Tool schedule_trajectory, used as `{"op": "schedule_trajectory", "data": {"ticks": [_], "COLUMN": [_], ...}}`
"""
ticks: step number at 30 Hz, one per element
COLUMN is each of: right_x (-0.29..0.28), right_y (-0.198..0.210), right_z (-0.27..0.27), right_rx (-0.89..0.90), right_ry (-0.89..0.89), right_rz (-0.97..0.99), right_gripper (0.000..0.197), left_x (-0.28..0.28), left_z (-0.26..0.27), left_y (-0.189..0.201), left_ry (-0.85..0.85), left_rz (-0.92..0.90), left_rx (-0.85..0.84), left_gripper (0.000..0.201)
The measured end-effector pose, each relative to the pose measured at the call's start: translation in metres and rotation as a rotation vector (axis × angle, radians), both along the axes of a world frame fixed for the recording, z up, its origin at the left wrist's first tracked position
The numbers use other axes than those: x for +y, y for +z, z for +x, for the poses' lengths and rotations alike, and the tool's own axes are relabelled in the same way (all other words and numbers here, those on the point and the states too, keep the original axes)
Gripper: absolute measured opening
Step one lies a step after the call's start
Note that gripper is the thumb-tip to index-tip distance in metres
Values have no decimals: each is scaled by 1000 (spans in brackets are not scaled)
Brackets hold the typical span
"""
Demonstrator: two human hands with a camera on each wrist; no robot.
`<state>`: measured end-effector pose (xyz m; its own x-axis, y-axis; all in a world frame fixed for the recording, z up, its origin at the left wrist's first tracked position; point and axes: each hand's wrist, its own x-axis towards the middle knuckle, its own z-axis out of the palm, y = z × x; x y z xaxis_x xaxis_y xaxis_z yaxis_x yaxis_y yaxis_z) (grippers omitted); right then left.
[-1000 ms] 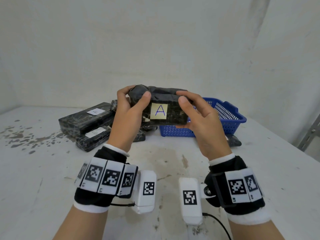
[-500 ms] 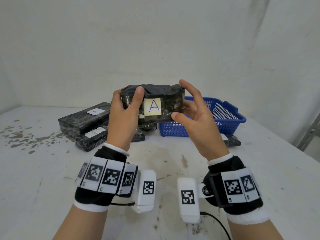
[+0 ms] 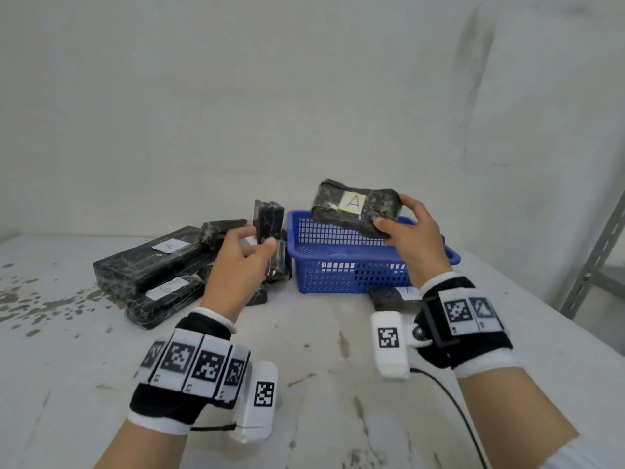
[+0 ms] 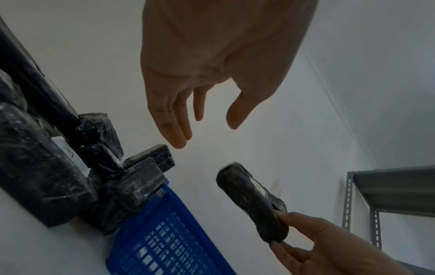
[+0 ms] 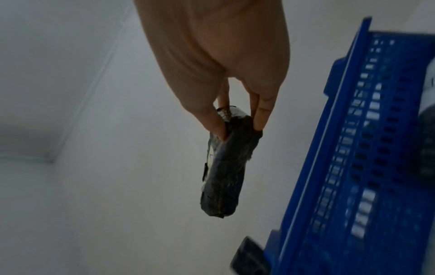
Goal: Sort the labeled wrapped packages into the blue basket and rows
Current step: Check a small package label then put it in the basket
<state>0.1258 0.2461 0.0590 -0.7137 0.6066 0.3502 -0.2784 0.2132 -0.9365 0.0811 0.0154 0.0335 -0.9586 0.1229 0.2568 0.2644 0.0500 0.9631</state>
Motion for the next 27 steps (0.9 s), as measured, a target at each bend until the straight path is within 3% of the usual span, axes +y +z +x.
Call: {"op": "schedule_trajectory", "data": {"ticks": [7, 16, 19, 22, 27], "right_x": [65, 50, 40, 39, 39], "right_y": [2, -1, -1, 0, 2], "right_z": [-26, -63, -75, -85, -91], "right_rx": [-296, -617, -731, -836, -937], "right_ry": [-179, 133, 195, 234, 167], "right_rz": [185, 484, 622, 756, 895], "right_gripper": [54, 49, 38, 43, 35], "left_x": [21, 53, 57, 57, 58], "left_z": [-31, -69, -71, -72, -80], "left_y": [10, -1, -8, -13, -19], "left_ry": [-23, -169, -152, -120, -127], "left_rz": [-356, -698, -728, -731, -759], "left_rx": [-2, 137, 154, 189, 244], "left_gripper": [35, 50, 50, 39, 29]}}
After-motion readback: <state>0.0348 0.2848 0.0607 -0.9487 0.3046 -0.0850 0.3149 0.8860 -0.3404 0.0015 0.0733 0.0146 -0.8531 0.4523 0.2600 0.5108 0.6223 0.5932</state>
